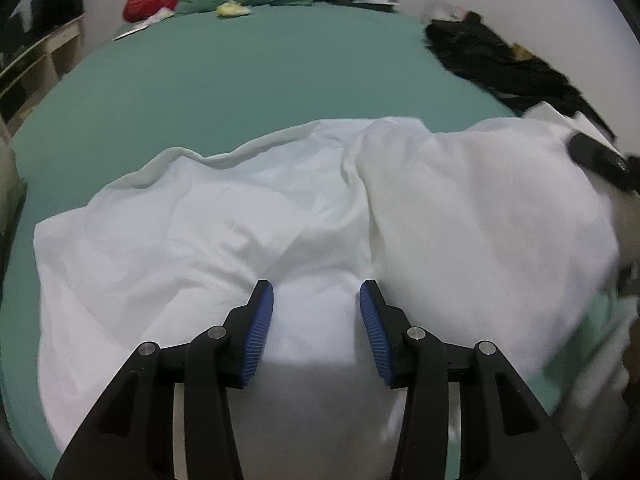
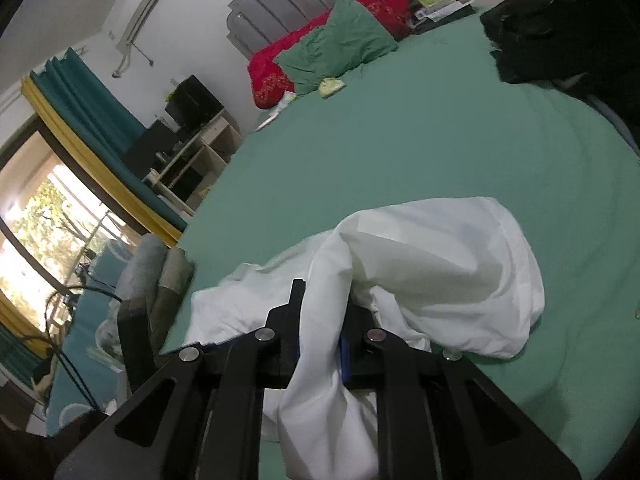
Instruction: Fold large clothes
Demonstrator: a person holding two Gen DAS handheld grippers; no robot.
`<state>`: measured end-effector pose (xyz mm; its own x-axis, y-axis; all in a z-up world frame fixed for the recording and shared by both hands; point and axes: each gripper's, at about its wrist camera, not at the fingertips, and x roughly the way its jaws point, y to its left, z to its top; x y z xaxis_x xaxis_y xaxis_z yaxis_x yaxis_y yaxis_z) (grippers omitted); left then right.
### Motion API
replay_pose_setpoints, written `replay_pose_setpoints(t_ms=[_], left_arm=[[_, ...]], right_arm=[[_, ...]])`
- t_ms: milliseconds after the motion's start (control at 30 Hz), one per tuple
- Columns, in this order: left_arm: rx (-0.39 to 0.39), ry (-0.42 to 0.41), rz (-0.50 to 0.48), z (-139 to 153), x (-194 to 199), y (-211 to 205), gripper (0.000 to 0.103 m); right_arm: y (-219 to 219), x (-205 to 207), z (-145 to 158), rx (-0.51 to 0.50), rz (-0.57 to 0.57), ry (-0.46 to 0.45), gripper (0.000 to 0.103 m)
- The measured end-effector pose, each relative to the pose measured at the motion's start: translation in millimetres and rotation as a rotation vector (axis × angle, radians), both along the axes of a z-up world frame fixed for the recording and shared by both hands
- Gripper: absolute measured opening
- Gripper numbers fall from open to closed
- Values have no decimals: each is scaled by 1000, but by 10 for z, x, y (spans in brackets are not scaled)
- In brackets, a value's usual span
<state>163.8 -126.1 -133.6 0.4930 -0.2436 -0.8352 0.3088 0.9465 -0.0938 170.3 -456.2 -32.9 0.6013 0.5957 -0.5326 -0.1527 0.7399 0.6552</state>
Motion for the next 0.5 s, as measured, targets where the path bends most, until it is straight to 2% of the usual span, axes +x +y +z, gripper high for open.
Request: replay_pose_setpoints(t_ms=[67, 167, 267, 367, 433, 500], left_arm=[[8, -51, -10, 125, -93, 154, 47], [28, -120, -7, 258, -177, 486, 47], [38, -146, 46, 231, -162, 896, 47], [118, -191, 133, 138, -142, 1302, 47], [137, -188, 163, 110, -88, 1446, 47], [129, -152, 196, 106, -30, 1643, 47]], right_arm=[[87, 4, 82, 18, 9, -6, 14], [329, 22, 238, -28, 41, -21, 14], [627, 66, 395, -89, 82, -30, 14], [981, 112, 483, -166, 121, -36, 14], [1271, 171, 468, -214, 157, -31, 14], [1519, 213, 419, -245, 189, -18, 14]])
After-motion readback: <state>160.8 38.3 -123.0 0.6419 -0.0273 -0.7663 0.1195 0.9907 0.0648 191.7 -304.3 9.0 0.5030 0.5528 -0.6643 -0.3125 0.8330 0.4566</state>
